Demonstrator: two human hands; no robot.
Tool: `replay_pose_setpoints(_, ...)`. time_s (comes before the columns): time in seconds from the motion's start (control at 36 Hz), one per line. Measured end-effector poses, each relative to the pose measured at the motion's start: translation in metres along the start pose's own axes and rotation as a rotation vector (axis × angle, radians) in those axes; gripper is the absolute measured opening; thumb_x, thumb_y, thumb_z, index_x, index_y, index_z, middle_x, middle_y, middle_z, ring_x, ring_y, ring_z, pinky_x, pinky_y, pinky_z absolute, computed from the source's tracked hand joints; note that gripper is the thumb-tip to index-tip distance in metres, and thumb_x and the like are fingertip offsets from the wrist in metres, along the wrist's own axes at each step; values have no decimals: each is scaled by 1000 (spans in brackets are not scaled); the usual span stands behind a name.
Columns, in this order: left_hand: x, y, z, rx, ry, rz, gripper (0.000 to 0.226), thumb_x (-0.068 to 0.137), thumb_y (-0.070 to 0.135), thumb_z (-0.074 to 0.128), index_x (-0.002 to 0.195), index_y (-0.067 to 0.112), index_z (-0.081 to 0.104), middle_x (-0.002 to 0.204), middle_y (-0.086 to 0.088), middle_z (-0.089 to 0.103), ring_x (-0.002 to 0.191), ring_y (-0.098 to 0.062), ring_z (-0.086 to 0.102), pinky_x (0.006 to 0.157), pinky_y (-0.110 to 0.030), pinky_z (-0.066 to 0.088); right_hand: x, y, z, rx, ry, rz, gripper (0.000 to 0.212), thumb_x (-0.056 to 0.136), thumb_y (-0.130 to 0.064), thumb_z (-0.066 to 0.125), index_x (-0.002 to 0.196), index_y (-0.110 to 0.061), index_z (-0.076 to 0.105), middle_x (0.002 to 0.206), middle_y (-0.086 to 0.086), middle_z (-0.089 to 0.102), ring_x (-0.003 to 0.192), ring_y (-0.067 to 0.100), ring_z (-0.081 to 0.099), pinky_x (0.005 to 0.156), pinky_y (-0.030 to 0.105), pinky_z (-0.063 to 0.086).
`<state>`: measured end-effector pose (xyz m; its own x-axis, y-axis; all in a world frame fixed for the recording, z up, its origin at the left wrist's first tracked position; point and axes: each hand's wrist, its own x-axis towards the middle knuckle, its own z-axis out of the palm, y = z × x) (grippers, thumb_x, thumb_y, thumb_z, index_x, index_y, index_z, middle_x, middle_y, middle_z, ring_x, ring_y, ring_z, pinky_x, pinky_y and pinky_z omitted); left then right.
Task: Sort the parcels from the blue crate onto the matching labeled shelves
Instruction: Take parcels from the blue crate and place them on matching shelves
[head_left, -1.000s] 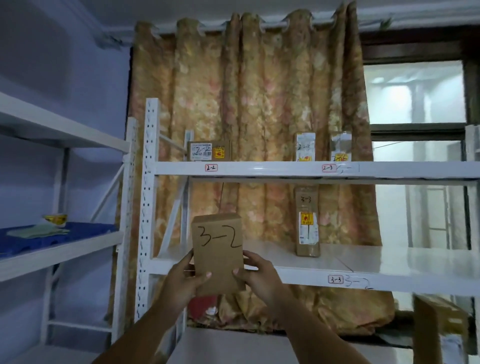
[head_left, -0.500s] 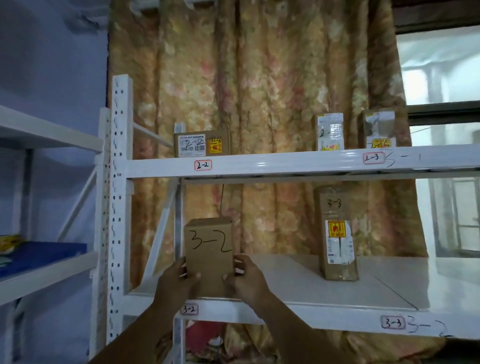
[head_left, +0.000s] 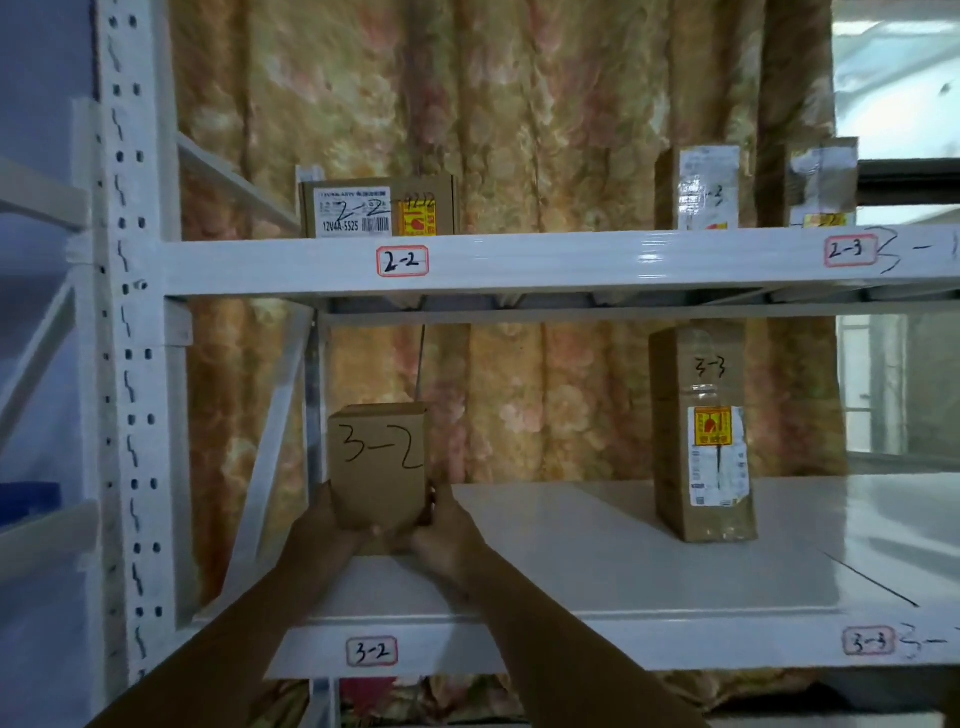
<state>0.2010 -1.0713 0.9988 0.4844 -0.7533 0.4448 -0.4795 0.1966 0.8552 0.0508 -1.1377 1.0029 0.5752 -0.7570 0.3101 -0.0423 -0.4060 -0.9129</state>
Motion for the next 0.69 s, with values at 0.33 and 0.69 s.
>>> replay_pose_setpoints(0.33, 37, -26, 3, -521, -89, -110, 70, 75, -7, 76, 140, -1, 48, 135, -22, 57, 123, -41, 56, 89, -51, 56, 24, 8, 0, -141, 40, -14, 90, 82, -20, 87, 148, -32, 27, 140, -3, 57, 125, 16, 57, 88, 17, 54)
replay_pose_setpoints(0.69, 20, -7, 4, -196, -70, -90, 30, 86, -9, 70, 114, -3, 61, 117, -28, 62, 109, -47, 58, 76, -35, 52, 9, -3, -15, -266, -25, 224, 104, 89, -38, 78, 163, -12, 11, 159, 11, 41, 131, 27, 52, 106, 34, 49)
